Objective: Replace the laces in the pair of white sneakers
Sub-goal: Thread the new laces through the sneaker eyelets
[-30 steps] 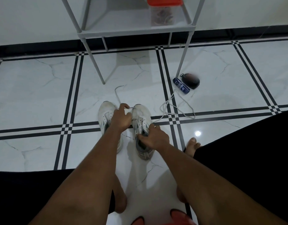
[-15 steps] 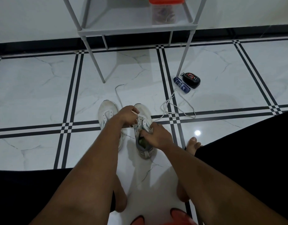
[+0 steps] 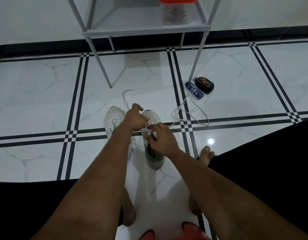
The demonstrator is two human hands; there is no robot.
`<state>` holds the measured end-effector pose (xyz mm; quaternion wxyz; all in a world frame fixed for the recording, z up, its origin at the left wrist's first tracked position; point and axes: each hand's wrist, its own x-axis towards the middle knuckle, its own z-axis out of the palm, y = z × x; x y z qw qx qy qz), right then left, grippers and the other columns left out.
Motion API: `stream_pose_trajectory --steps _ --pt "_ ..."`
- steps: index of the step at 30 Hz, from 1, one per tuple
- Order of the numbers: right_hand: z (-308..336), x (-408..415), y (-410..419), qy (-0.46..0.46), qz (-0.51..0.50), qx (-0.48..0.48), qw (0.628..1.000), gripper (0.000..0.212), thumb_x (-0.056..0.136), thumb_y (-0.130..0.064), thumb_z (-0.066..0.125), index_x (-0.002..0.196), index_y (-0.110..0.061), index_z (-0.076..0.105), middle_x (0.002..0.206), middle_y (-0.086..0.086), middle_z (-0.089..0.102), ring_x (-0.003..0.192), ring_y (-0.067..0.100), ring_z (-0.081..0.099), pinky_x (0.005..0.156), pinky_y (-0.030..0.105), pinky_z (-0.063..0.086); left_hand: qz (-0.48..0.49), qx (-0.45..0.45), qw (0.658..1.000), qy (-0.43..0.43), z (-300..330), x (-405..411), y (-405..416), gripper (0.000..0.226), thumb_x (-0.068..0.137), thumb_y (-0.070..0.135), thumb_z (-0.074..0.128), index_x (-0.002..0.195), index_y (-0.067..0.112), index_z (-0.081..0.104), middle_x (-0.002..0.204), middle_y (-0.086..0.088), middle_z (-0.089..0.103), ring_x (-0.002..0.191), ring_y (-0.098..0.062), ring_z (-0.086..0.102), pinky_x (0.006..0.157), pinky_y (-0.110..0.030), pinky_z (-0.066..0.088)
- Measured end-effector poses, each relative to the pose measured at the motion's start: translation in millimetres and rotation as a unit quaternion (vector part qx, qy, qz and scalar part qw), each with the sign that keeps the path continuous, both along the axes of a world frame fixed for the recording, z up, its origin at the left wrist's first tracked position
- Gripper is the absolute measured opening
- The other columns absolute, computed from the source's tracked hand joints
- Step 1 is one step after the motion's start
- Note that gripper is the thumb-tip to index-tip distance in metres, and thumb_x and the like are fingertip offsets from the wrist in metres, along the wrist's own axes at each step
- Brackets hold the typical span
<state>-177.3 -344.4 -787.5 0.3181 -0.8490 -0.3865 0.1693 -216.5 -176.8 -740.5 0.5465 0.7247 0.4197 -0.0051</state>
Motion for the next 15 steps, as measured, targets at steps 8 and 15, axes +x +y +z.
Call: stream_pose_trajectory --steps 8,15 --pt "1.6 4.4 10.3 -0.003 -0.080 0.001 0.997 0.032 0.100 -0.036 0.068 0.127 -0.021 0.060 0.123 -0.001 0.059 0.105 0.022 0.065 0.079 0.041 0.057 0.012 -0.087 0.996 -0.016 -1.9 -4.4 0.5 0.040 0.091 0.007 0.080 0.117 0.011 0.050 0.104 -0.027 0.071 0.082 -0.030 0.079 0.075 -0.045 0.066" --pt "-6.7 6.9 10.2 0.020 -0.060 0.005 0.998 0.018 0.104 -0.030 0.063 0.102 -0.019 0.077 0.103 0.000 0.066 0.091 0.022 0.066 0.077 0.040 0.055 0.074 -0.060 0.995 -0.039 2.4 -3.7 -1.0 0.039 0.092 0.013 0.080 0.118 0.005 0.053 0.095 -0.023 0.075 0.080 -0.025 0.079 0.065 -0.033 0.064"
